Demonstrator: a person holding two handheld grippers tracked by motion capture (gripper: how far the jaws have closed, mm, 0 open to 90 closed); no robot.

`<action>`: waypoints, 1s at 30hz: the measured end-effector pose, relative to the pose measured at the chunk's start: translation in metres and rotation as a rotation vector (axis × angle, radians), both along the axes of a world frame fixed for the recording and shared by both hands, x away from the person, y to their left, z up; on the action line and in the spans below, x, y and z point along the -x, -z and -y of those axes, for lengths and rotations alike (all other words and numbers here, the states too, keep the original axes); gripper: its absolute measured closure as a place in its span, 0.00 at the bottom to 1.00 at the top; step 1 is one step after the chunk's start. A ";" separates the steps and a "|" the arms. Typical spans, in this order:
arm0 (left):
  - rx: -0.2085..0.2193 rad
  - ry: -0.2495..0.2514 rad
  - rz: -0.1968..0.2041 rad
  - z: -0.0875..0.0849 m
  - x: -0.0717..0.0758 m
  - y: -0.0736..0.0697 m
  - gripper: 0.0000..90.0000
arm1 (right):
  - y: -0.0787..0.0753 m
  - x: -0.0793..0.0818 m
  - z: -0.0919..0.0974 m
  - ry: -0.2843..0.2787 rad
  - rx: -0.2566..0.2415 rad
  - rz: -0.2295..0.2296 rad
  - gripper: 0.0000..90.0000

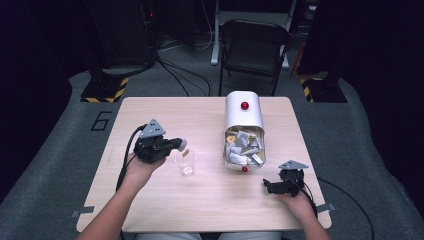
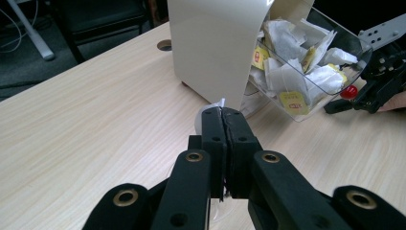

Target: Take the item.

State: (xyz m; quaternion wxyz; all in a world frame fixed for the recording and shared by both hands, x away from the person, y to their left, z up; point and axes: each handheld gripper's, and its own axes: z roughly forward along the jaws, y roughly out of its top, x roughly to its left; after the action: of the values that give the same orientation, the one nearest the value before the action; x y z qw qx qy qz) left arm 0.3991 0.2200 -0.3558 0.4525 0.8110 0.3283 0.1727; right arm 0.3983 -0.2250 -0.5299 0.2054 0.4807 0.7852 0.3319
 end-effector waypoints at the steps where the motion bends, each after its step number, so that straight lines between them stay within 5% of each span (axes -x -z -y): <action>1: -0.003 0.003 -0.003 0.000 0.000 0.001 0.98 | 0.000 0.000 0.000 0.000 0.000 0.000 0.00; 30: -0.042 -0.021 -0.082 0.002 -0.013 0.049 0.98 | 0.000 0.000 0.000 0.000 0.000 0.000 0.00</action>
State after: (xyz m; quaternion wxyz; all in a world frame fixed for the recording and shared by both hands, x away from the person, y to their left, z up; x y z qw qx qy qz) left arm 0.4123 0.2180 -0.4051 0.4196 0.8232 0.3515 0.1509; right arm 0.3984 -0.2250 -0.5299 0.2052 0.4806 0.7853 0.3319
